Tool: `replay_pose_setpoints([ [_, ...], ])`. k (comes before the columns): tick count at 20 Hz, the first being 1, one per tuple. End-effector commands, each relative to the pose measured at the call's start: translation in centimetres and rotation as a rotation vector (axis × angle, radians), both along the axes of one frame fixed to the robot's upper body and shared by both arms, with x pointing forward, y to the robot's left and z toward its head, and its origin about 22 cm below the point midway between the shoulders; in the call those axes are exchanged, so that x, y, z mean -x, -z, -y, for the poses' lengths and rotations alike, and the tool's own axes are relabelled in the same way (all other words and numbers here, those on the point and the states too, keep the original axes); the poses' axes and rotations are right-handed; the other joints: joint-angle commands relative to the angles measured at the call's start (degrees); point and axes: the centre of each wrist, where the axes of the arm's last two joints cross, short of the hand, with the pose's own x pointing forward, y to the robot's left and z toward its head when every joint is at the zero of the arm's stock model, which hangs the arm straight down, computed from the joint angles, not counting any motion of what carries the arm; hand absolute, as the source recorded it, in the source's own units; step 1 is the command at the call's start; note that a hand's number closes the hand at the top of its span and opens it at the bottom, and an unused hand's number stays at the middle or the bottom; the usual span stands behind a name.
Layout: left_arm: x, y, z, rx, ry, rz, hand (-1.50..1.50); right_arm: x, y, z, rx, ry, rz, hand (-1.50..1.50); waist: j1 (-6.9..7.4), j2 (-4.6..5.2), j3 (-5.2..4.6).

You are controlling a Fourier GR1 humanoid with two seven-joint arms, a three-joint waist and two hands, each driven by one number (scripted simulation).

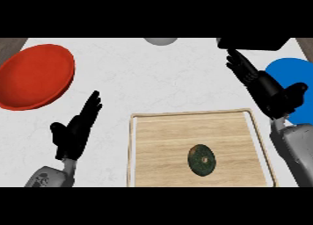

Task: Pick the squash from the tray and place it in the plate

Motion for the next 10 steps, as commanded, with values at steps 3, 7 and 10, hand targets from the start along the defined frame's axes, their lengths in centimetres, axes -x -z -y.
replay_pose_setpoints([
  [3,1.8,2.9,-0.9,0.012,-0.122,-0.141,0.0,1.0,-3.6,1.4,-0.054,0.114,0.181,1.5,-2.24,-0.44,1.16],
  [7,2.4,3.5,-2.7,0.022,-0.149,-0.219,0.0,1.8,-6.9,8.5,0.569,0.301,0.281,1.5,-5.46,-0.91,-0.36],
  [10,3.9,4.4,-1.8,0.067,-0.138,-0.272,0.0,4.3,-1.4,7.7,0.144,0.66,0.353,-1.5,-4.73,-0.84,1.25],
])
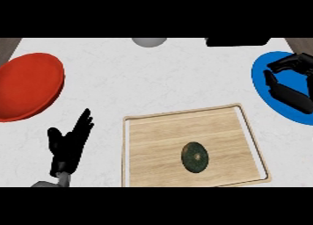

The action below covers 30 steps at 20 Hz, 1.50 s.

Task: Pick the squash from the tray and place it in the plate

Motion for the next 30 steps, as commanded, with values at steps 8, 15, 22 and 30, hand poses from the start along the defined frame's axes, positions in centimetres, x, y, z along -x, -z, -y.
replay_pose_setpoints([
  [8,0.8,-1.4,-0.6,0.068,0.04,-0.059,0.0,11.4,4.2,0.8,-0.064,0.17,0.197,-1.5,1.61,0.38,0.27],
  [15,1.1,-0.9,-1.1,0.028,0.036,-0.041,0.0,13.4,3.0,0.9,0.291,0.012,-0.151,-1.5,1.82,0.49,0.06],
  [22,0.7,-0.6,0.2,0.035,0.044,-0.048,0.0,14.5,-1.9,-3.4,0.483,-0.012,-0.286,-1.5,2.25,0.55,0.13],
  [30,1.6,0.8,0.1,0.049,0.059,-0.067,0.0,14.0,-0.2,-11.0,0.549,-0.007,-0.356,-1.5,2.61,0.55,0.21],
])
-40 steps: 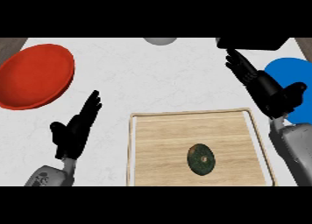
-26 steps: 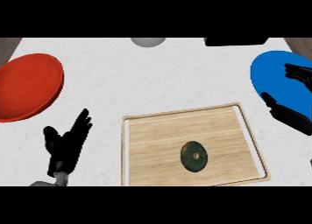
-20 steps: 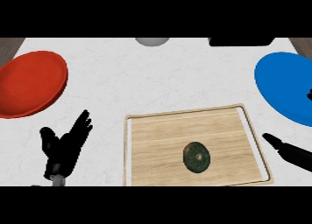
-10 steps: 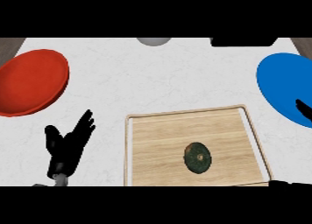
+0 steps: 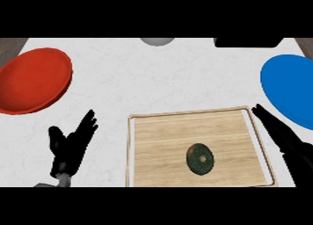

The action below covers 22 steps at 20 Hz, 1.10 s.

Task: Pick the squash from the tray and place it in the plate

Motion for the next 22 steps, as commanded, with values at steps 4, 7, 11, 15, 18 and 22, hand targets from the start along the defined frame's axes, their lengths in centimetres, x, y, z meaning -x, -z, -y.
replay_pose_setpoints([
  [4,-0.9,-0.1,-2.0,-0.011,-0.006,-0.012,0.0,-0.1,3.0,-6.6,0.093,0.03,-0.055,-1.5,-0.12,0.03,0.01],
  [7,-1.1,-0.7,-2.7,0.002,-0.004,-0.009,0.0,0.2,2.6,-7.1,0.081,0.024,-0.126,-1.5,-0.37,-0.02,0.04],
  [11,-1.0,-0.6,0.1,-0.005,-0.002,-0.023,0.0,-1.0,5.3,-6.7,0.079,-0.013,-0.182,-1.5,-0.39,-0.01,0.07],
  [15,-1.3,-1.4,0.1,-0.021,-0.004,0.015,0.0,-0.1,5.6,-7.9,0.065,-0.009,-0.149,-1.5,-0.5,-0.03,0.07],
  [18,-0.1,0.9,-0.6,0.006,0.008,-0.024,0.0,-1.4,5.0,-9.4,0.091,0.008,-0.152,-1.5,-0.39,-0.01,0.05],
  [22,-1.3,-0.3,0.2,-0.007,-0.02,-0.024,0.0,-1.6,7.6,-7.0,0.177,0.059,-0.182,-1.5,-0.5,-0.01,0.07],
])
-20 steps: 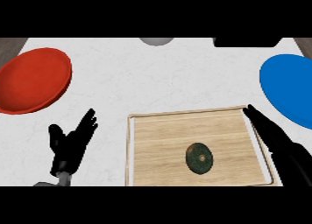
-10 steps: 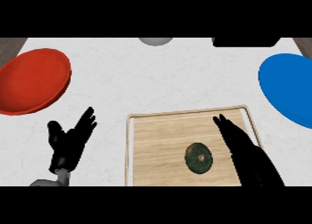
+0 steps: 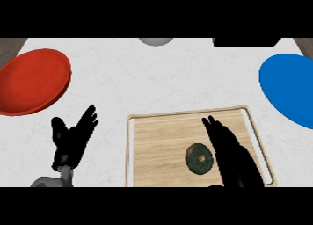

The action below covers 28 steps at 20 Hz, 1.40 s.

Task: Pick the squash from the tray and place it in the plate

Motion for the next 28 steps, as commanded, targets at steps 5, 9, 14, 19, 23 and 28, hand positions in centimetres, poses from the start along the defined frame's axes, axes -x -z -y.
replay_pose_setpoints([
  [5,0.4,0.9,0.7,0.002,-0.019,-0.007,0.0,0.2,2.8,-1.1,0.087,0.041,-0.012,-1.5,-0.05,-0.01,0.01],
  [9,1.9,0.5,-1.1,0.007,0.019,0.006,0.0,-1.6,3.1,-0.9,0.06,0.024,-0.032,-1.5,0.12,0.0,0.01],
  [14,-0.5,1.1,-1.1,0.024,0.001,-0.008,0.0,-1.6,6.2,-1.2,0.09,0.01,-0.073,-1.5,-0.04,0.06,0.0],
  [19,0.9,0.6,0.5,0.013,-0.006,0.013,0.0,-2.0,5.5,-0.6,0.192,-0.093,-0.103,1.5,0.05,0.01,0.0],
  [23,1.9,0.4,-0.8,0.007,0.011,-0.001,0.0,-4.9,5.3,-2.6,0.224,-0.083,-0.044,1.5,0.28,0.01,0.01],
  [28,0.8,0.8,-0.1,0.005,-0.01,0.009,0.0,-2.3,6.0,-0.2,0.245,-0.086,0.014,1.5,-0.02,0.0,0.0],
])
